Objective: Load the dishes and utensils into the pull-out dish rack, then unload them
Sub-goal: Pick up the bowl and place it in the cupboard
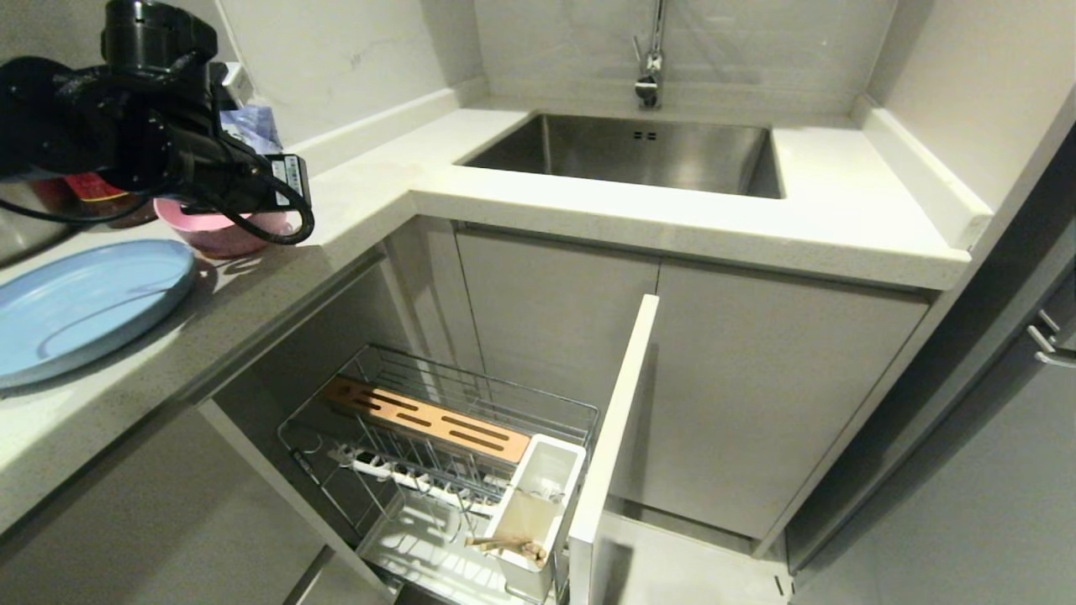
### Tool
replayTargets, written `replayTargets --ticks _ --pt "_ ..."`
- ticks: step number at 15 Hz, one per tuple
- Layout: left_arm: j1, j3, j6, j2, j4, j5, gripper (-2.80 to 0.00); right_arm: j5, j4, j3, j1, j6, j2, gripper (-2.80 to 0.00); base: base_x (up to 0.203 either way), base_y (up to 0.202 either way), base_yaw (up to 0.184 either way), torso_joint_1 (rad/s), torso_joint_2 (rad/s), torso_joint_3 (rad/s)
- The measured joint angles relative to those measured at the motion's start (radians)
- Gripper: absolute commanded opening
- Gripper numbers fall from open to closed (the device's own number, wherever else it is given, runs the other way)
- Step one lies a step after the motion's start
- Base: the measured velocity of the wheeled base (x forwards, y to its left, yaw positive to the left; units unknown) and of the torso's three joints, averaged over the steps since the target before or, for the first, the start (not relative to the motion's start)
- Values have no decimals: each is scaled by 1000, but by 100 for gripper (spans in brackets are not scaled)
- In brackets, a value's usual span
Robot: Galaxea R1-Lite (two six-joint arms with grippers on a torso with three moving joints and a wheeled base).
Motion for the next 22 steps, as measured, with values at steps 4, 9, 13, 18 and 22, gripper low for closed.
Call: replayTargets --ticks 4,9,13,18,22 --pt "-13 2 1 -56 4 0 -280 0 0 0 0 0 0 -280 0 0 0 0 0 0" --pt "-72 0 9 -208 -39 3 -280 0 0 0 0 0 0 -280 0 0 0 0 0 0" --pt "-273 81 -123 -364 -105 31 -280 0 0 0 0 0 0 -280 0 0 0 0 0 0" --pt "-452 449 -458 -525 -360 37 -280 0 0 0 0 0 0 -280 0 0 0 0 0 0" --pt "-473 797 -677 -543 -811 16 -280 0 0 0 0 0 0 -280 0 0 0 0 0 0"
